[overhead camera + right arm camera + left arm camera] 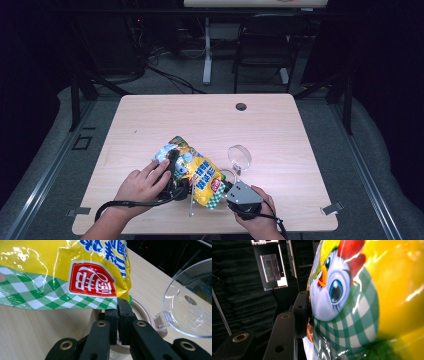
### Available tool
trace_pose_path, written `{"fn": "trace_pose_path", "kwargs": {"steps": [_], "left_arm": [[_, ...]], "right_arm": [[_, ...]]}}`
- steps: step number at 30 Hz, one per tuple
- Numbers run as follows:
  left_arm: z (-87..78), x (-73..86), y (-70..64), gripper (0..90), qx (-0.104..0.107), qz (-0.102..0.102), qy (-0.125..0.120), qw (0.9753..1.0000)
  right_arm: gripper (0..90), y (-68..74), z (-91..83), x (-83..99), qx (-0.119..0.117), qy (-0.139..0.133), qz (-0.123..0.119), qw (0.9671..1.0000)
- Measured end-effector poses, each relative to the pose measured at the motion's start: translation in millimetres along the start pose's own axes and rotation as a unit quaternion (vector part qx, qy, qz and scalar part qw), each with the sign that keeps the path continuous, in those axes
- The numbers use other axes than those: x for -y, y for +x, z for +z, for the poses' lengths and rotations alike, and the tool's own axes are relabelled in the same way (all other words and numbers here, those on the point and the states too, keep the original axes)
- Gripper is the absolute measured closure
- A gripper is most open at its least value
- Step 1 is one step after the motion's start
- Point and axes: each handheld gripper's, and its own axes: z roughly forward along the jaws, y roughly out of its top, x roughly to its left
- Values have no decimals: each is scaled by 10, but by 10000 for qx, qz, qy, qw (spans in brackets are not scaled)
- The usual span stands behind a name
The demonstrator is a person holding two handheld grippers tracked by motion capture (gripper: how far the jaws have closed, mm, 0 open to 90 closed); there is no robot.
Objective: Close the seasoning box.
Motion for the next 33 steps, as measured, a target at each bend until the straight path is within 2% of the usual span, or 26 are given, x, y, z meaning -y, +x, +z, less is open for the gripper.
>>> {"fn": "trace_pose_path", "kwargs": {"steps": [1,16,17,18,20,33], "left_arm": [[2,-1,-2,603,90,-29,21,10000],[-10,-14,9,604,12,-1,25,10000],[-3,-11,5,603,-67,-1,-28,10000],[-12,-18,17,603,9,47,33,10000],[-12,-21,20,604,18,66,39,10000],[-14,-27,46,604,2,139,41,9999]], "right_arm": [[879,-1,-1,0,3,-5,1,10000],[879,-4,0,1,15,8,30,10000],[879,-4,0,1,4,7,33,10000],[880,-4,1,1,4,6,34,10000],[879,-4,2,2,5,5,35,10000],[879,-10,11,3,-19,-5,90,10000]]}}
